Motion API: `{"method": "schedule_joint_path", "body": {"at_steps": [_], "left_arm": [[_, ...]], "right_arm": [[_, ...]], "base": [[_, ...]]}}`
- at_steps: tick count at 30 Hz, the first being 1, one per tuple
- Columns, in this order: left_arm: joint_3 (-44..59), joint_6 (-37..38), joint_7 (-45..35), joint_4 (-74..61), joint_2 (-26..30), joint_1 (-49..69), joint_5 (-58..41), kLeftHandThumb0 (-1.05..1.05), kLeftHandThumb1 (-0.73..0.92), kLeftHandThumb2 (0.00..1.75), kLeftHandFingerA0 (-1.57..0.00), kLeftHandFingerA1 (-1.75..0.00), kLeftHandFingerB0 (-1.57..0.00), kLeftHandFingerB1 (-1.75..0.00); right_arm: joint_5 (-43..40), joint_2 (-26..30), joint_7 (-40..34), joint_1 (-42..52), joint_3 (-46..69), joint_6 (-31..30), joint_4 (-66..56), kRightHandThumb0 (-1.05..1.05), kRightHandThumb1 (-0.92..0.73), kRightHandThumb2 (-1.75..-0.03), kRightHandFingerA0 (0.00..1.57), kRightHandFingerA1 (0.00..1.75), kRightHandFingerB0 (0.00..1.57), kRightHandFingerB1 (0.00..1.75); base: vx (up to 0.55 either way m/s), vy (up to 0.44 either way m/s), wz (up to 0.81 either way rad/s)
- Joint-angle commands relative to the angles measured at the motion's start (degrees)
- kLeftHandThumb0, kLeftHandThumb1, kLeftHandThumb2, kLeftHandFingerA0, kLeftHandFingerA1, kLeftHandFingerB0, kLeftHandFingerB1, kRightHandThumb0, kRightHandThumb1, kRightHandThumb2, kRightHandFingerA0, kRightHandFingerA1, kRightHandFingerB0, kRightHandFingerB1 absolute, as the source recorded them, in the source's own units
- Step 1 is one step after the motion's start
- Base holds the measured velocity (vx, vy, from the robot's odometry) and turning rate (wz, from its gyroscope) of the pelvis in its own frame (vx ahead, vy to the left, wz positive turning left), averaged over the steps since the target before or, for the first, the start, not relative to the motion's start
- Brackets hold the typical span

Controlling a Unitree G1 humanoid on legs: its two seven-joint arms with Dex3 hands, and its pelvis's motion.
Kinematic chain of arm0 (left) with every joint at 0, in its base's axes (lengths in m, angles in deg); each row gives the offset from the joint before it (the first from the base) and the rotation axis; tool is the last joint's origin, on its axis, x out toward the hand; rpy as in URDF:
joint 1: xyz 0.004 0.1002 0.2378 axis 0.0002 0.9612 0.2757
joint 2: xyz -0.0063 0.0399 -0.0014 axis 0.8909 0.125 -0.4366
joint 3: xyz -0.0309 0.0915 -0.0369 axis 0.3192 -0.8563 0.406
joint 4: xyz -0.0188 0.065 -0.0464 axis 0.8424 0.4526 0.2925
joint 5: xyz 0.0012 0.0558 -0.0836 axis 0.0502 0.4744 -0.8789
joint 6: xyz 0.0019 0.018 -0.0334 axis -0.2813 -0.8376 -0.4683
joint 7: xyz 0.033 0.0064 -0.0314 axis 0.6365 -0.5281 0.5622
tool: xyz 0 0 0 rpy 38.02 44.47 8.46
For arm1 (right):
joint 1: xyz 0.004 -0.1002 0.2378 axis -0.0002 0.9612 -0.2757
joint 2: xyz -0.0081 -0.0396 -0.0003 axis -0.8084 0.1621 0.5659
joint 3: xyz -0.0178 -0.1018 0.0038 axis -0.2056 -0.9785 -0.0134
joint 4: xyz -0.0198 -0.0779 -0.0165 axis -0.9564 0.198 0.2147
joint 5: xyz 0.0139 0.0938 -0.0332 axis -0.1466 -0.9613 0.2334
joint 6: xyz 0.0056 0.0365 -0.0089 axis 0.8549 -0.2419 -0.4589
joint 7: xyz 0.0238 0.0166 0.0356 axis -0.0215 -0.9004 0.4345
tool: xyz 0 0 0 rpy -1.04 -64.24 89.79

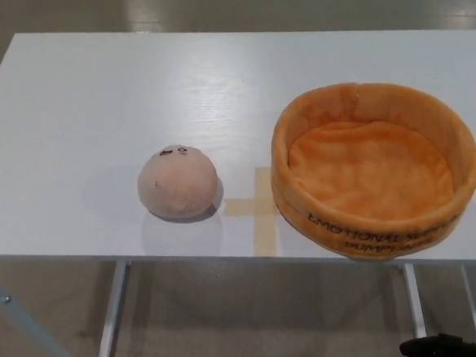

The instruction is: Use the left hand to pick up the pink round toy on the left and place it inside the orange plate on the desk.

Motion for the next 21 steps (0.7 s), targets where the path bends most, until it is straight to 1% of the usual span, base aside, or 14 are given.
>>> {"method": "schedule_joint_path", "body": {"at_steps": [1,2,3,4,5,7,8,13,14,16,18,19,20,21], "left_arm": [[-5.11,0.78,-19.29,-27.11,10.22,6.77,-7.58,-0.26,0.58,0.61,-0.21,-0.34,-0.12,-0.31],[-5.27,-0.57,-20.18,-30.34,10.96,6.87,-8.90,-0.17,0.58,0.57,-0.20,-0.30,-0.13,-0.29],[-5.37,-1.97,-21.02,-33.46,11.63,7.04,-10.34,-0.17,0.58,0.57,-0.20,-0.30,-0.13,-0.29],[-5.29,-3.38,-21.94,-37.65,12.67,6.62,-12.50,-0.15,0.55,0.59,-0.15,-0.31,-0.09,-0.23],[-5.25,-3.49,-22.21,-39.71,13.08,6.24,-14.08,-0.12,0.52,0.60,-0.12,-0.34,-0.09,-0.20],[-5.20,-3.17,-22.17,-40.76,13.21,6.06,-15.30,-0.12,0.52,0.60,-0.12,-0.34,-0.09,-0.20],[-4.94,-2.78,-21.91,-42.49,13.34,5.37,-16.15,-0.11,0.52,0.56,-0.10,-0.30,-0.03,-0.23],[-3.52,-2.51,-21.93,-48.06,14.18,2.91,-19.35,-0.12,0.52,0.55,-0.07,-0.29,-0.05,-0.26],[-2.87,-2.48,-21.73,-49.42,14.42,2.39,-19.99,-0.18,0.45,0.66,-0.08,-0.20,-0.07,-0.24],[-0.83,-2.46,-20.94,-52.80,15.00,0.92,-21.33,-0.21,0.45,0.67,-0.05,-0.20,-0.07,-0.25],[1.18,-2.65,-19.54,-55.04,14.78,-0.40,-21.63,-0.16,0.44,0.65,-0.06,-0.19,-0.07,-0.29],[2.48,-2.84,-18.31,-56.03,14.14,-0.97,-21.21,-0.11,0.49,0.55,-0.07,-0.24,-0.12,-0.27],[2.97,-2.89,-17.77,-56.29,13.77,-1.12,-20.90,-0.11,0.49,0.55,-0.07,-0.24,-0.12,-0.27],[4.94,-3.37,-15.39,-55.37,11.73,-5.10,-19.44,-0.09,0.49,0.55,-0.01,-0.30,-0.09,-0.27]], "right_arm": [[-0.60,-0.07,-0.92,-0.61,-0.10,0.32,0.56,-0.16,-0.57,-0.62,0.68,0.98,0.56,0.79],[-0.54,-0.03,-0.95,-0.65,-0.16,0.33,0.58,-0.16,-0.56,-0.62,0.71,1.01,0.57,0.80],[-0.54,-0.03,-0.97,-0.64,-0.18,0.40,0.56,-0.16,-0.56,-0.62,0.71,1.01,0.57,0.80],[-0.89,-0.11,-0.55,-0.83,0.08,0.30,0.57,-0.15,-0.58,-0.62,0.69,1.00,0.56,0.79],[-1.01,-0.16,-0.43,-0.93,0.18,0.25,0.61,-0.16,-0.57,-0.62,0.70,1.01,0.57,0.79],[-0.97,-0.20,-0.51,-0.97,0.16,0.25,0.67,-0.16,-0.57,-0.62,0.70,1.01,0.57,0.79],[-0.50,-0.10,-0.73,-1.05,-0.27,-0.02,0.68,-0.17,-0.59,-0.61,0.70,1.00,0.58,0.79],[-0.20,-0.07,-1.10,-1.02,-0.57,0.09,0.74,-0.16,-0.59,-0.61,0.70,0.98,0.59,0.79],[-0.32,-0.11,-0.96,-1.04,-0.51,0.06,0.77,-0.17,-0.59,-0.61,0.69,0.98,0.58,0.79],[-0.54,-0.09,-0.59,-1.27,-0.41,-0.20,0.89,-0.16,-0.59,-0.61,0.71,1.00,0.58,0.79],[-0.89,-0.23,-0.71,-1.31,-0.15,-0.16,0.87,-0.15,-0.57,-0.61,0.74,1.03,0.60,0.81],[-1.02,-0.31,-0.83,-1.35,-0.04,-0.18,0.83,-0.15,-0.57,-0.61,0.75,1.03,0.60,0.80],[-1.02,-0.32,-0.86,-1.40,-0.03,-0.24,0.83,-0.15,-0.57,-0.61,0.75,1.03,0.60,0.80],[-0.45,-0.13,-1.05,-1.34,-0.55,-0.02,0.78,-0.14,-0.58,-0.61,0.75,1.01,0.60,0.79]], "base": [[0.00,0.000,0.00],[0.00,0.000,0.00],[0.00,0.000,0.00],[0.00,0.000,0.00],[0.00,0.000,0.00],[0.00,0.000,0.00],[0.00,0.000,0.00],[0.00,0.000,0.00],[0.00,0.000,0.00],[0.00,0.000,0.00],[0.00,0.000,0.00],[0.00,0.000,0.00],[0.00,0.000,0.00],[0.00,0.000,0.00]]}}
